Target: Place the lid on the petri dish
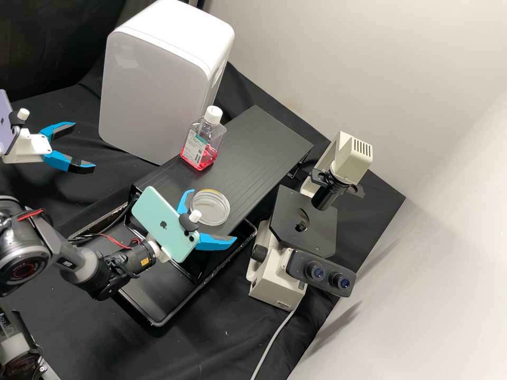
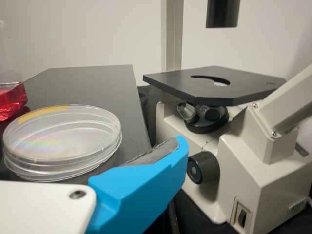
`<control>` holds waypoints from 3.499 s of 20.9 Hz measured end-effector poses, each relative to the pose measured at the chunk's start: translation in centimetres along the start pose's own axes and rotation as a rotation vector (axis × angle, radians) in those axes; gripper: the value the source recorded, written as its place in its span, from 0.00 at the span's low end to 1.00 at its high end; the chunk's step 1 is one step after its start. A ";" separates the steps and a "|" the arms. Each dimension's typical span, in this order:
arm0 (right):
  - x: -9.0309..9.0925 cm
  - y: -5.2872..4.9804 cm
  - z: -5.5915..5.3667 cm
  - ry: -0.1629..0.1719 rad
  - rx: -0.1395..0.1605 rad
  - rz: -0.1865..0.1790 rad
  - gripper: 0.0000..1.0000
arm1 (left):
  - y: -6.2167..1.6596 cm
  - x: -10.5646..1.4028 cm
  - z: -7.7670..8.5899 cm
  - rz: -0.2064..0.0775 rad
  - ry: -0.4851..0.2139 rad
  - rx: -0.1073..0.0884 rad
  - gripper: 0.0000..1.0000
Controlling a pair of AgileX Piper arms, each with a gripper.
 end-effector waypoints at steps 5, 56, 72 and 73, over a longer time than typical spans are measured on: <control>0.8 -0.8 0.4 -0.004 -0.023 -0.016 1.00 | 0.00 0.0 0.0 0.000 0.000 0.000 1.00; 2.2 -1.1 0.9 -0.027 -0.002 0.084 0.00 | 0.29 0.2 -0.1 0.014 0.009 -0.007 1.00; 2.1 -1.2 0.5 -0.035 0.017 0.098 0.00 | 0.38 0.3 -0.4 0.018 0.023 -0.010 1.00; 2.0 -1.2 0.3 -0.037 0.021 0.097 0.00 | 0.38 0.3 -0.4 0.018 0.023 -0.010 1.00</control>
